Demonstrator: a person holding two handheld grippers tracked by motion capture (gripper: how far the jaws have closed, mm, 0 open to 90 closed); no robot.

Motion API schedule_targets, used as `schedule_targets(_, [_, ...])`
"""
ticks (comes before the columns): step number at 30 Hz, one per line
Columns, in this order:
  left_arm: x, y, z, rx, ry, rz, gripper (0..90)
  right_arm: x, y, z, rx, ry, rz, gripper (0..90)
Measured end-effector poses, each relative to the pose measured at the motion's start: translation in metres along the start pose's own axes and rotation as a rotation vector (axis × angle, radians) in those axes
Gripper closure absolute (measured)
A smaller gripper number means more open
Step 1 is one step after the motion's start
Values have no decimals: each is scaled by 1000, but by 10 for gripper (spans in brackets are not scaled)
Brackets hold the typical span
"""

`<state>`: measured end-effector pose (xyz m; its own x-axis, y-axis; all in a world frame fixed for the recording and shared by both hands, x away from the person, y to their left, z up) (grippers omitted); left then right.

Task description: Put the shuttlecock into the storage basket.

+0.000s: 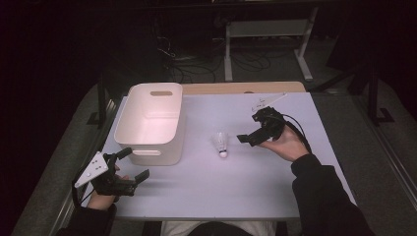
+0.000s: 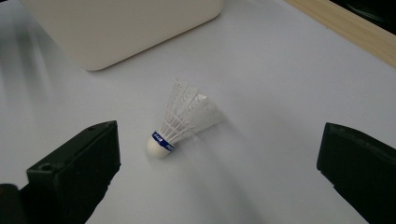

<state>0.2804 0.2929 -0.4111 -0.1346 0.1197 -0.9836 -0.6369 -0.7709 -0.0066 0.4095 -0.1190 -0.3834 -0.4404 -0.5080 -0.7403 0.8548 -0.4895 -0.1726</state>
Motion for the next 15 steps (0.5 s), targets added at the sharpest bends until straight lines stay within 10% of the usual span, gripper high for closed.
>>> schedule_targets(15, [0, 0, 0, 3, 1, -2, 0, -2, 9, -23, -31, -28, -28, 35])
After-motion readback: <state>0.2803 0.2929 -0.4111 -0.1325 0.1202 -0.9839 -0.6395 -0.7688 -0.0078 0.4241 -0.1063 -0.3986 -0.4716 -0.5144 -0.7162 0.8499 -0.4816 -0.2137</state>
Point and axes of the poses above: each handheld gripper's, and its own axes: z roughly backward along the jaws, x roughly out of its underside, y roughly to its right, the point moved 4 cm from there along -z, roughly forward along the jaws, and after that the axes turned 8 degrees about -x, right-handed, at the moved point
